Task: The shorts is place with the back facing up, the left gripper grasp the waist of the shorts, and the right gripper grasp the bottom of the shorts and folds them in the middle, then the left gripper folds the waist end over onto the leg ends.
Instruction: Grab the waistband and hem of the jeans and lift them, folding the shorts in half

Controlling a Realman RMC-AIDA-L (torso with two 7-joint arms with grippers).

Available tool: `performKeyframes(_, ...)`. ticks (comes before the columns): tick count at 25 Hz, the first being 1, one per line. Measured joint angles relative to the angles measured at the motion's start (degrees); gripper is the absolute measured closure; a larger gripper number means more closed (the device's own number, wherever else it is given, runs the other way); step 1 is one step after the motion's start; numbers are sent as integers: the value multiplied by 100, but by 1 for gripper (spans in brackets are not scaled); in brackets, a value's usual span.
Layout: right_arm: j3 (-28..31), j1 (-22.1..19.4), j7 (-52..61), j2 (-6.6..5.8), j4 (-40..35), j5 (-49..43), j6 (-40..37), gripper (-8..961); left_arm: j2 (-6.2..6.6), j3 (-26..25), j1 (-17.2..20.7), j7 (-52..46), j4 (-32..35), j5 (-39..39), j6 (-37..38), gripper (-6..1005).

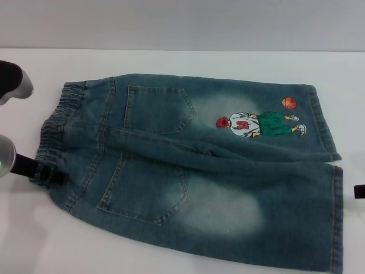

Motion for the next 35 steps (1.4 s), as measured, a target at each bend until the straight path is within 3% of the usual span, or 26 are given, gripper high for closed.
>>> performKeyframes(35,-8,35,0,0,13,0,-10,264,-9,35,-118,7,202,-6,-110,201)
